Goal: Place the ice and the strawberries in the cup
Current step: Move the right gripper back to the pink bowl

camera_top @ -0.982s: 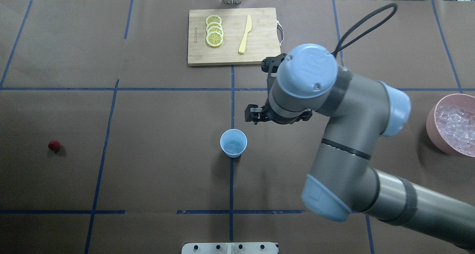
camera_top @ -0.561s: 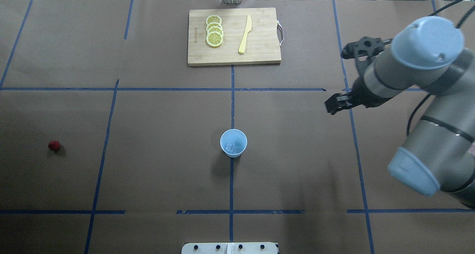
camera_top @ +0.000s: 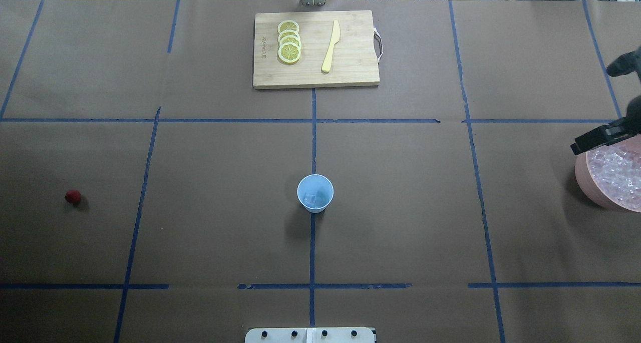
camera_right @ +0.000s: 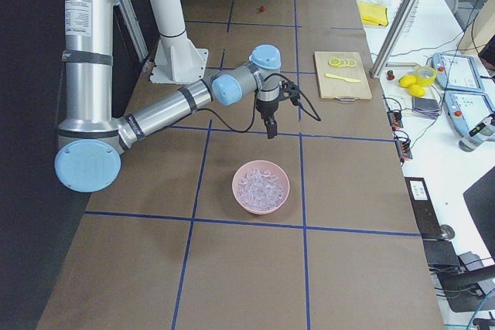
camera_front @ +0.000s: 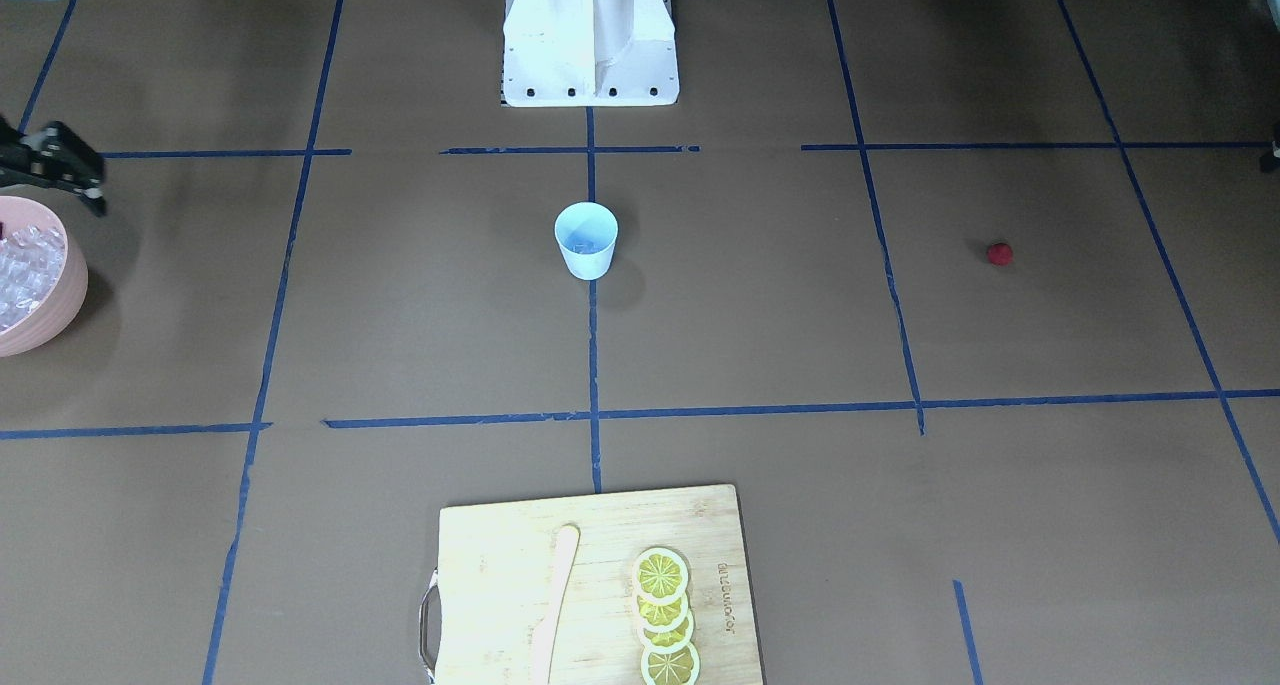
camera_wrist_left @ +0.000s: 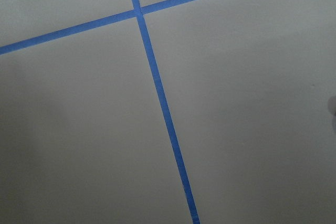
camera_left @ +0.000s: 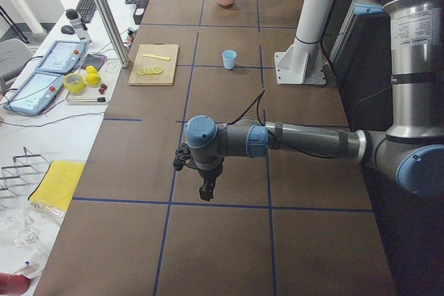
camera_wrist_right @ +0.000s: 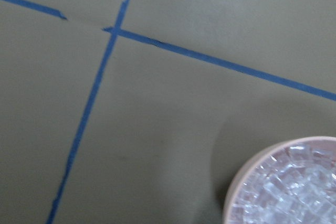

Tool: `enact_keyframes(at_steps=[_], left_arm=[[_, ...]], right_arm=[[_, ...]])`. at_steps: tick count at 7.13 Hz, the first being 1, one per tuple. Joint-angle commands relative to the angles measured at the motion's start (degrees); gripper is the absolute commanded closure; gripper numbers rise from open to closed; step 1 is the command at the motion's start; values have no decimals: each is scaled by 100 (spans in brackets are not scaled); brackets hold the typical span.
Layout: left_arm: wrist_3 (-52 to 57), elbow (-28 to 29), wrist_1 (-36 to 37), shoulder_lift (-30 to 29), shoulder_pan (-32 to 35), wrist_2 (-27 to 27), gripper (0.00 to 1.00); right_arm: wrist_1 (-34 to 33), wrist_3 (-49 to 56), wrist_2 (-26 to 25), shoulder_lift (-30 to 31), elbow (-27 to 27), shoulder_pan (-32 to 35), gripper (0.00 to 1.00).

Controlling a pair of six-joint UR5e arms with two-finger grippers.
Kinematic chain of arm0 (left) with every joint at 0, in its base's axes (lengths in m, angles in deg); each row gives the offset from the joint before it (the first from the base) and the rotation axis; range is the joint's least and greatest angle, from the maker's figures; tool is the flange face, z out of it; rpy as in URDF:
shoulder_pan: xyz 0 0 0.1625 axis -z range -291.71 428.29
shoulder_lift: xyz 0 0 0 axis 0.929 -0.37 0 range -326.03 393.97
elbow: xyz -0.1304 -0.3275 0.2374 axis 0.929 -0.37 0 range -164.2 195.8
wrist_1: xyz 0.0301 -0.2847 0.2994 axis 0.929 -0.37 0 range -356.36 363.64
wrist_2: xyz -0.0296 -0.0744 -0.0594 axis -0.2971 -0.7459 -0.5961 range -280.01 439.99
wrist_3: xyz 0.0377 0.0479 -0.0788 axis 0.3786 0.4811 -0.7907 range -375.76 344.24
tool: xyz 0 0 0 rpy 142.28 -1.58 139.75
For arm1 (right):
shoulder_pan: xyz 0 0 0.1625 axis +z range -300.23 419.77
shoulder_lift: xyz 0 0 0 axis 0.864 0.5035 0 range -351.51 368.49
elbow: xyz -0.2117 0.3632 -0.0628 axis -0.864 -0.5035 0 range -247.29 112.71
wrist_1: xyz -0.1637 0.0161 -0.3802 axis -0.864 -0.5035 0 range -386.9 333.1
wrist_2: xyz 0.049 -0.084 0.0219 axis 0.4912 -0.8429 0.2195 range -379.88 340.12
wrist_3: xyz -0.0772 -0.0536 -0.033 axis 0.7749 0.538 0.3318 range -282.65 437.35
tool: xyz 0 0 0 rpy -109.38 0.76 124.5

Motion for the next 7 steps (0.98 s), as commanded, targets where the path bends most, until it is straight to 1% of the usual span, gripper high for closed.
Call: enact_keyframes(at_steps=[1,2,4,7], left_arm=[[-7,-3,0,0,4,0,0],[-7,-3,0,0,-5,0,0],[-7,-21,0,0,-5,0,0],[-7,-56,0,0,-5,0,0]], right_arm=[[1431,494,193,735,-682,341,1],[1891,495,193,815,-1017,351,1],[2473,477,176,904,-1536,351,1],[2528,468,18,869,-1784,342,3]])
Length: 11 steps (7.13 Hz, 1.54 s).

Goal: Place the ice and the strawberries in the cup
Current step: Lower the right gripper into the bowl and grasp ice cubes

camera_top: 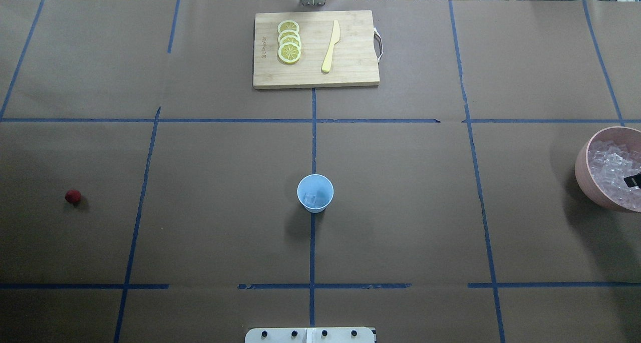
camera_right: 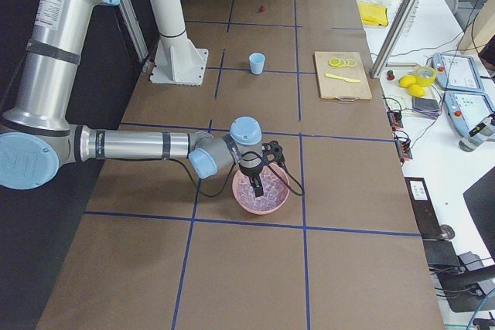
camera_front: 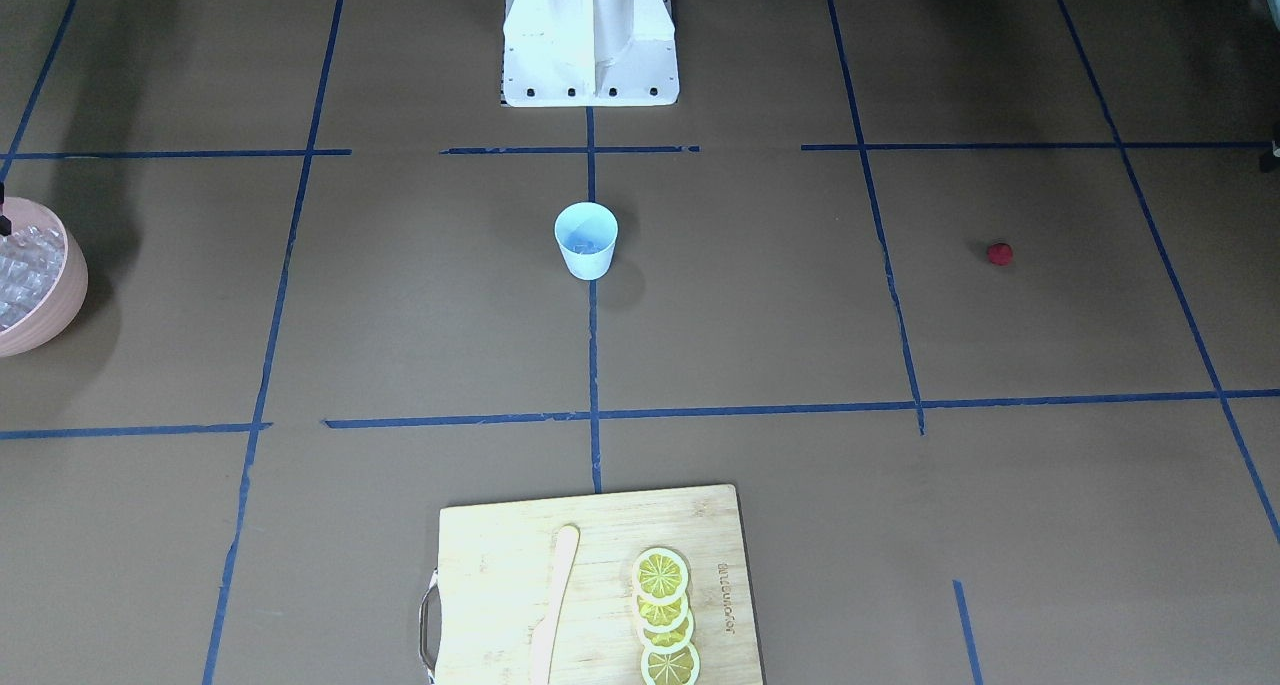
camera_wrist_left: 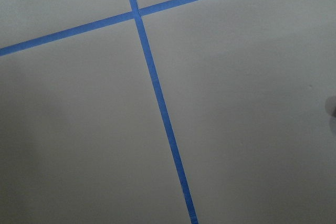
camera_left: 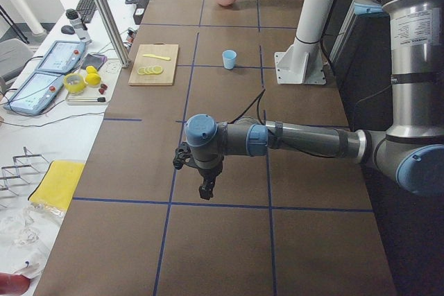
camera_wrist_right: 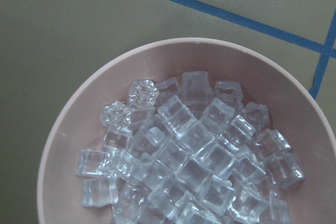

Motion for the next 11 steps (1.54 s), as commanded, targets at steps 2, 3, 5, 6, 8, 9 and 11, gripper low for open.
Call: enact_keyframes(at_steps=[2,3,5,6,8,9,11], left_arm=[[0,-22,0,0,0,0,0],[0,-22,0,8,0,0,0],[0,-22,0,0,0,0,0],[0,-22,0,8,0,0,0],[0,-22,0,8,0,0,0],[0,-22,0,8,0,0,0],[0,-31,0,8,0,0,0]], right_arm=[[25,-11,-132,-47,-123,-4,3],[25,-37,-132,-64,-123,-4,5],[16,-160,-132,-117,-114,-13,5],[25,-160,-132,-109,-123,-13,5],[34,-152,-123,-117,-193,-21,5],[34,-160,-123,-117,-202,-21,5],[34,-169,-97,-117,-202,-30,6]])
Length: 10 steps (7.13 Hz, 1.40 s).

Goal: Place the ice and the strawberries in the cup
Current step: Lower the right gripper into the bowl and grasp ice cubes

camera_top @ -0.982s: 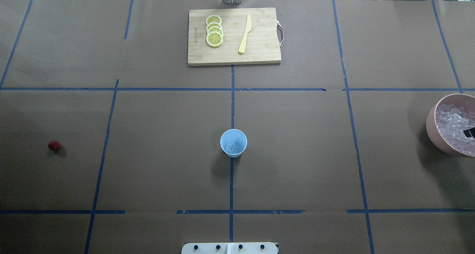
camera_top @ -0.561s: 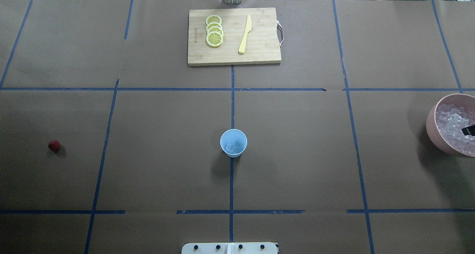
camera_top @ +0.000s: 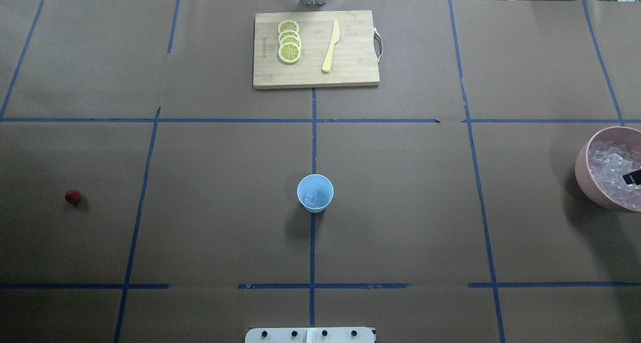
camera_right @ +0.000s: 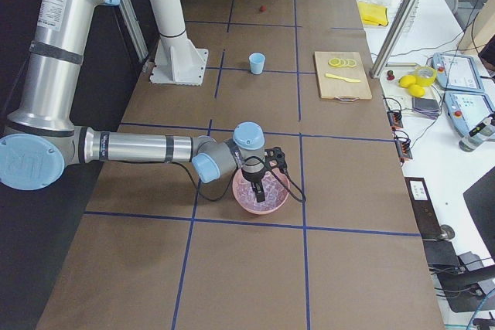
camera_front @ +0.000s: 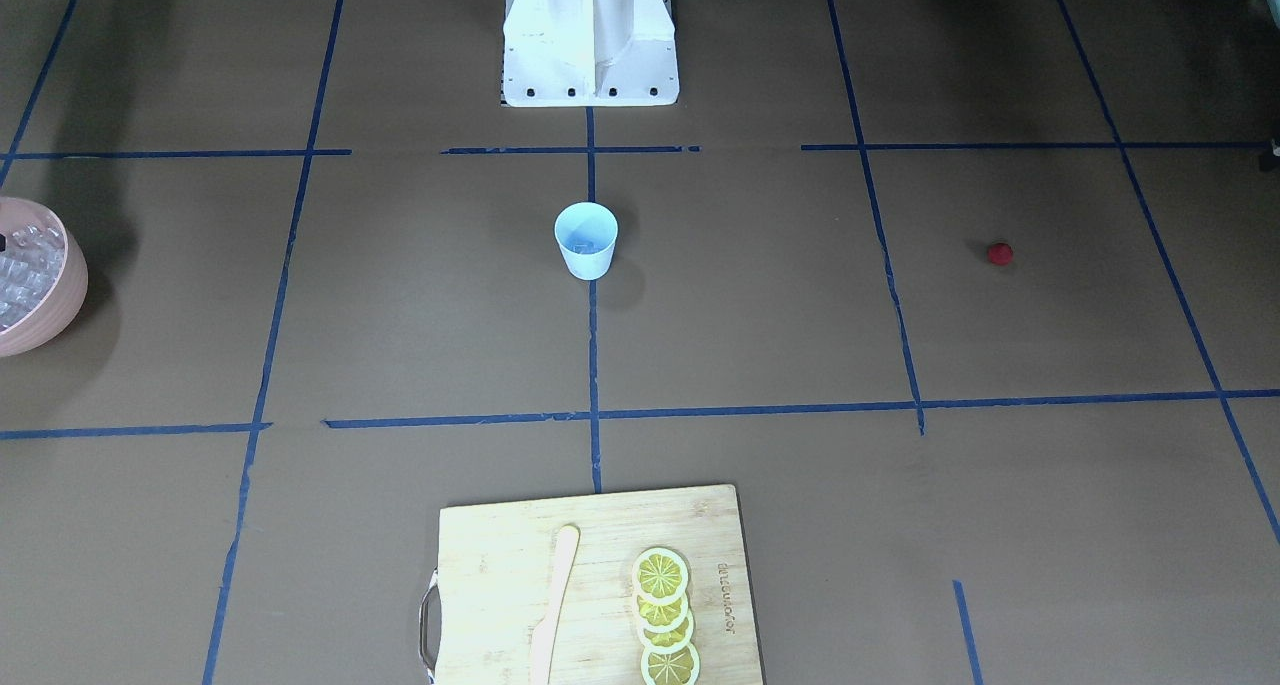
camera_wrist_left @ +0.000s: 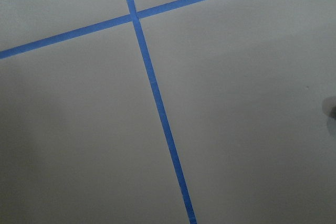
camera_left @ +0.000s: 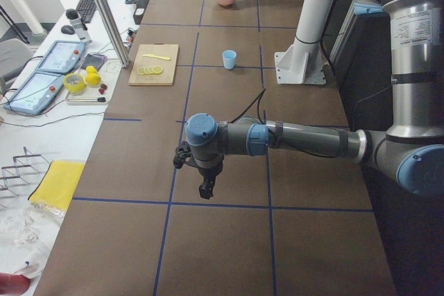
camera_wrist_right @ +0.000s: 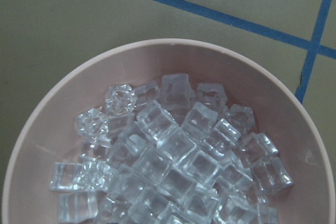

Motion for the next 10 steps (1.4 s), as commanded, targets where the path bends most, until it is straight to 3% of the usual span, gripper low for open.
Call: enact_keyframes(at_steps=[1,4,6,7,8,9,10], left_arm=[[0,-6,0,-9,0,0,0],[0,-6,0,-9,0,0,0],[0,-6,0,-9,0,0,0],[0,-6,0,-9,0,0,0],[0,-6,0,-9,0,0,0],[0,-6,0,0,0,0,0],[0,-6,0,0,0,0,0]], right_arm=[[0,-4,13,0,-3,-21,7],[0,-13,21,0,-3,-56,7],[-9,-13,21,0,-12,-109,13],[-17,-13,13,0,-12,-153,28],[-9,5,21,0,-12,-179,54],[9,66,30,8,-4,-171,91],[0,75,22,8,-3,-171,99]])
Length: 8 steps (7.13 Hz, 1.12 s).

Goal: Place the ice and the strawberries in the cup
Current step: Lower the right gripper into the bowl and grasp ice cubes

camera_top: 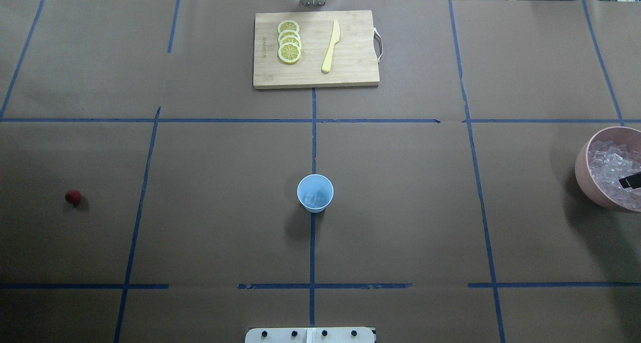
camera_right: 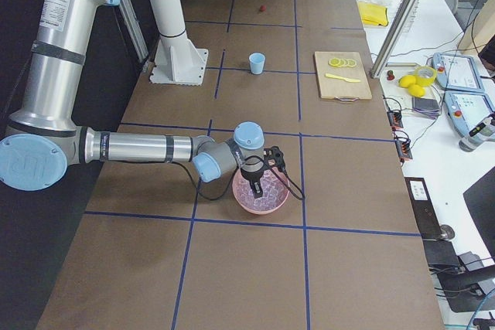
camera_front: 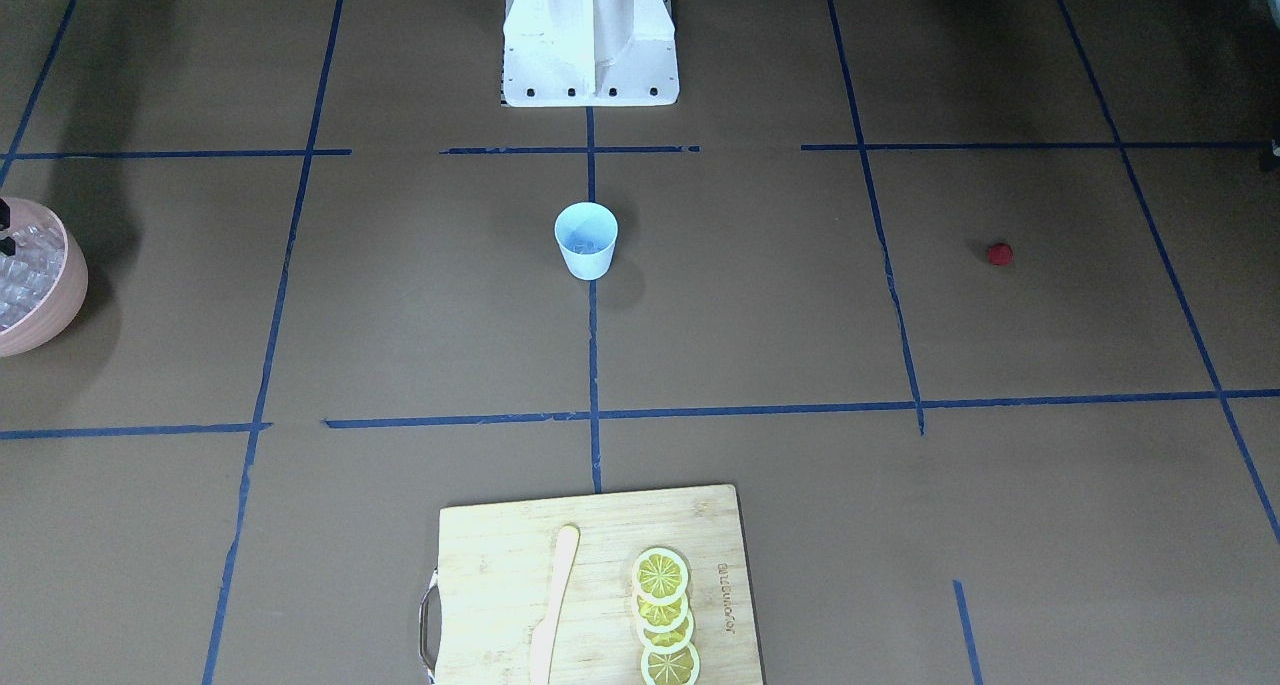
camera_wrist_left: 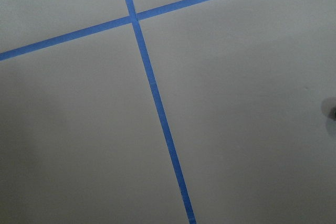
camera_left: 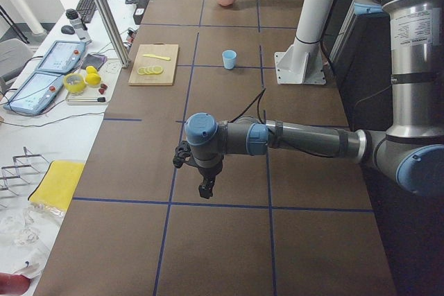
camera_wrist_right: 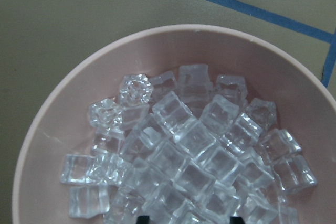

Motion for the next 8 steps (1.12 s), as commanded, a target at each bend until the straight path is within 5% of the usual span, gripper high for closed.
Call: enact_keyframes(at_steps=[1,5,8], left_arm=[[0,0,0,4,0,0,0],[0,0,0,4,0,0,0],[0,0,0,4,0,0,0]], right_arm=[[9,37,15,12,22,5,99],[-96,-68,59,-49,671,75,98],[-2208,-121,32,-1057,1469,172,98]])
